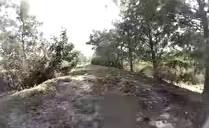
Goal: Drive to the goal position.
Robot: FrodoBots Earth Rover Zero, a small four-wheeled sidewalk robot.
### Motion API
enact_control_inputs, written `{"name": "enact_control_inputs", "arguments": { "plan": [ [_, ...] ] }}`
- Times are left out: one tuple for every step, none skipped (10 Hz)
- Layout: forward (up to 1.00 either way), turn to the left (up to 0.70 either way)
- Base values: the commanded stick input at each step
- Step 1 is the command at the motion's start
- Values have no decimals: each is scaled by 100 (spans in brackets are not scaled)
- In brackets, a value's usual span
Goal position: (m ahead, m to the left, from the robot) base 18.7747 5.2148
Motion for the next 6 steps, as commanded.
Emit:
{"name": "enact_control_inputs", "arguments": {
  "plan": [
    [85, 0],
    [85, 0],
    [85, 0],
    [85, 0],
    [85, 0],
    [85, 0]
  ]
}}
